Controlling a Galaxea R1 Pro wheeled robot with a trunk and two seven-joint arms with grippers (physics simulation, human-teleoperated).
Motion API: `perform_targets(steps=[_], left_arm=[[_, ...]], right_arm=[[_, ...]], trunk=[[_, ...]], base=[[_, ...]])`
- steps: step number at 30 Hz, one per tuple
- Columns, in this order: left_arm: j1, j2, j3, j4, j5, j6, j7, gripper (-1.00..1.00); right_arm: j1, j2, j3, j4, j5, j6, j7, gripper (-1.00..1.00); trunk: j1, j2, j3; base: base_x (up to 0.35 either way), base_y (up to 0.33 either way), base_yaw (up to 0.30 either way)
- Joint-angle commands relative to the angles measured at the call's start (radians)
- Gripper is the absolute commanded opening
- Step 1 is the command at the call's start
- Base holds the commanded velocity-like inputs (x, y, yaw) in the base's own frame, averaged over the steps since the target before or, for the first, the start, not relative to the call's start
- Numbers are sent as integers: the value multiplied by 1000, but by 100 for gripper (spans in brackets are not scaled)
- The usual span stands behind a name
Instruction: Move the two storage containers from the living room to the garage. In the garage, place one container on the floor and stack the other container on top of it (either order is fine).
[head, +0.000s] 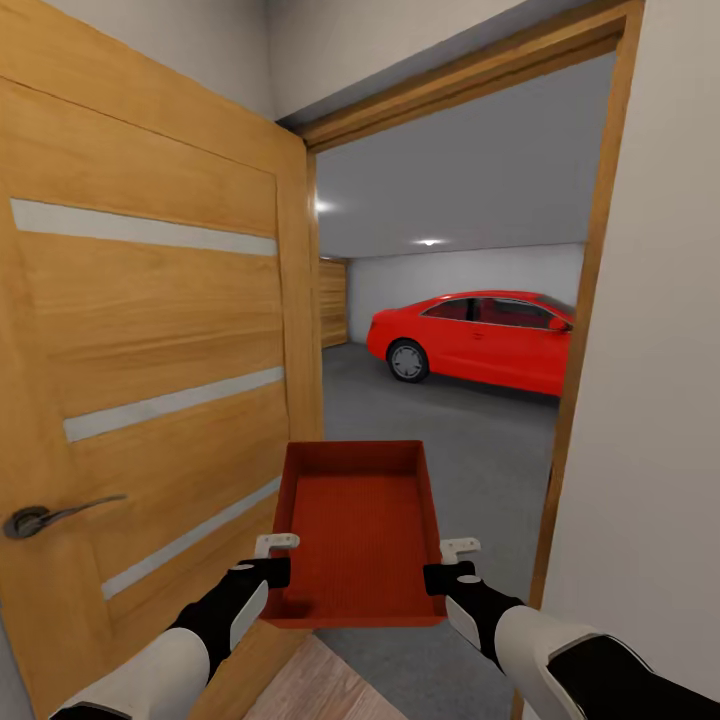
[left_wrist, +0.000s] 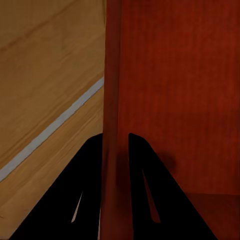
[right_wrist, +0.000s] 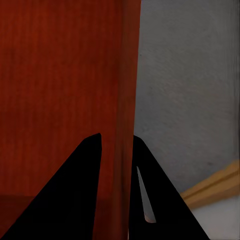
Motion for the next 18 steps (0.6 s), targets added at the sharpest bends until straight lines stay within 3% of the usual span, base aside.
perform_targets(steps=[1,18], left_arm=[[-1,0,42,-6,23,0,27,-100],[-1,0,42,-6,23,0,27,-100]], right_arm=[[0,3,-16,3,-8,-2,26,-100],[0,3,-16,3,-8,-2,26,-100]], trunk=[[1,-1,-2],[1,-1,-2]], base=[[248,235,-282],[248,236,-284]])
